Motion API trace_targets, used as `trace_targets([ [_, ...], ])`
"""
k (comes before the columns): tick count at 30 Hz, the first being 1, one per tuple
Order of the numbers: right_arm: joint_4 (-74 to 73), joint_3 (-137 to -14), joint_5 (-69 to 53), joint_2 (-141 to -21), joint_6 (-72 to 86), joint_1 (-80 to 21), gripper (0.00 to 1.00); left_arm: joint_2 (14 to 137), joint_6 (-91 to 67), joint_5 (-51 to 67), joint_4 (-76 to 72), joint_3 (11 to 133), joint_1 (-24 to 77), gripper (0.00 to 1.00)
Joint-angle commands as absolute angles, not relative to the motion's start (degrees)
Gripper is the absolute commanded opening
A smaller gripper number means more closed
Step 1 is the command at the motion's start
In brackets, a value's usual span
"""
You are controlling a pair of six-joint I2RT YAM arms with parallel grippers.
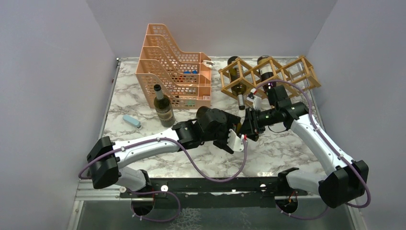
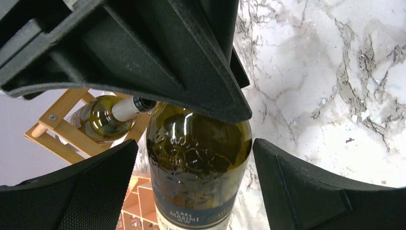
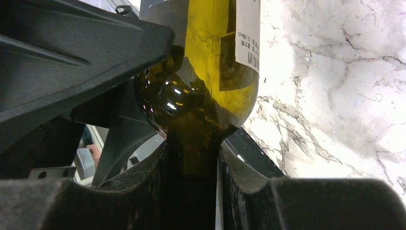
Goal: Take the wine bottle off the wine rack
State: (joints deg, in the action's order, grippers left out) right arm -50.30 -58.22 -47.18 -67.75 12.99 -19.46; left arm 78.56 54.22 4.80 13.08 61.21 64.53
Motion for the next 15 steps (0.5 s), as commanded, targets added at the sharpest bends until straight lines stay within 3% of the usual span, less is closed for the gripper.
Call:
trace_targets([
  [1, -46.1, -59.3, -50.5, -64.7, 10.9, -19.8, 0.09, 80.8, 54.0, 4.1, 8.4, 62.5, 64.8, 0.95],
  [7, -46.3, -59.5, -49.9, -63.7, 10.4, -20.2, 0.09, 83.5, 53.2, 2.2, 7.6, 63.0, 64.8, 0.84],
  [13, -46.1, -58.5, -48.9, -62.4, 10.1, -20.5, 0.11, 82.7, 51.9, 0.0, 5.9, 62.4, 64.8, 0.57],
  [15, -46.1, -58.6, -48.5, -61.9, 10.0, -20.4, 0.2, 81.4, 51.3, -0.9, 4.3, 60.8, 64.8, 0.49],
])
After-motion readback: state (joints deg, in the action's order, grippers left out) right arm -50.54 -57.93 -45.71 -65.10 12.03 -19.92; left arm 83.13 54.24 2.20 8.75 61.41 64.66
